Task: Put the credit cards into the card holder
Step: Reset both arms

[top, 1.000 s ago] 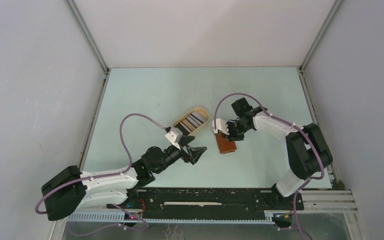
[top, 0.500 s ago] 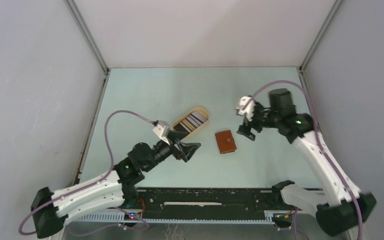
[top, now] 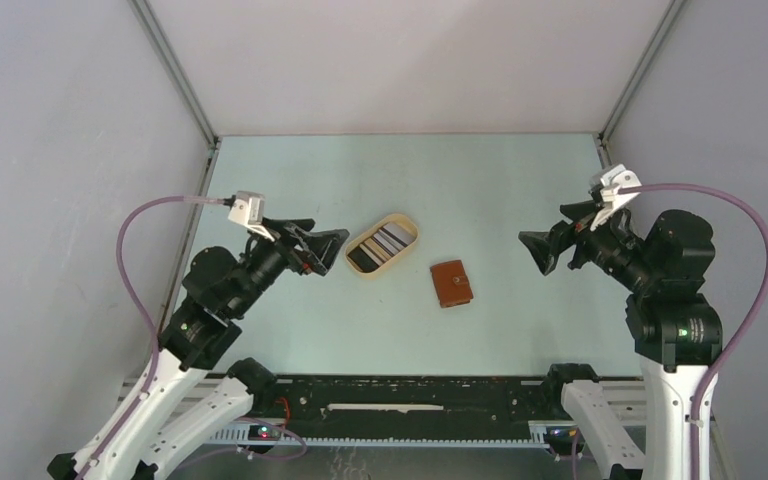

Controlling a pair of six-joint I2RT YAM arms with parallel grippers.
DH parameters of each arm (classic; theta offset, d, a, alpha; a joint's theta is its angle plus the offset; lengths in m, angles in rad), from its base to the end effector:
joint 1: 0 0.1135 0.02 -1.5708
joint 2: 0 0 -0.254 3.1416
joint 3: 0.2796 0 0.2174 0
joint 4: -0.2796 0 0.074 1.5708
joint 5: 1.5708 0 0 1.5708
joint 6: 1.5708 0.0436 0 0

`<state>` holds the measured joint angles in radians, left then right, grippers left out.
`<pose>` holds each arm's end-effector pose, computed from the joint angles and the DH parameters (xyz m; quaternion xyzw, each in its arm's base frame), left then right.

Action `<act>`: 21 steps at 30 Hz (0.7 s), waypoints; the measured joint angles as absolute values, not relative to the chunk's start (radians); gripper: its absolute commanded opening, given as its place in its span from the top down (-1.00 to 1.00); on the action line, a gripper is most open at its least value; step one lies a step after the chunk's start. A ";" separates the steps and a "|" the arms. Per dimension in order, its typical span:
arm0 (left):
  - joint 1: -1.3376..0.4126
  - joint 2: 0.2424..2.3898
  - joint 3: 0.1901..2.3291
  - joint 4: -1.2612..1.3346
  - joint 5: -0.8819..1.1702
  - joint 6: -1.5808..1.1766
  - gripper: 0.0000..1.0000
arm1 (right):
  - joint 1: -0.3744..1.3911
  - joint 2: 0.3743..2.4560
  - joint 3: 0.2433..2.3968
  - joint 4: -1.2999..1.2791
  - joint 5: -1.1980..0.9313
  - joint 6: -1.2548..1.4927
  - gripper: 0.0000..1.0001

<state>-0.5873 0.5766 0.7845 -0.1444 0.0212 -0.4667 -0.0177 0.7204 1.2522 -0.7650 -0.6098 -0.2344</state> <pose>0.0965 -0.0653 0.3613 0.0490 0.6826 -0.3730 0.6266 0.0860 0.0235 0.4134 -0.2660 0.7239 0.1593 0.6164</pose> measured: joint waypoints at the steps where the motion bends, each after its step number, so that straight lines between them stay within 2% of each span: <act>1: -0.587 0.583 0.801 -0.177 0.024 -0.461 -1.00 | -0.019 0.717 1.252 -0.764 -0.601 -0.204 -0.99; 9: -0.586 0.574 0.845 -0.337 0.020 -0.417 -1.00 | -0.019 0.707 1.252 -0.763 -0.542 -0.060 -0.99; 21: -0.586 0.565 0.847 -0.381 0.019 -0.391 -1.00 | -0.019 0.695 1.251 -0.754 -0.513 0.002 -0.99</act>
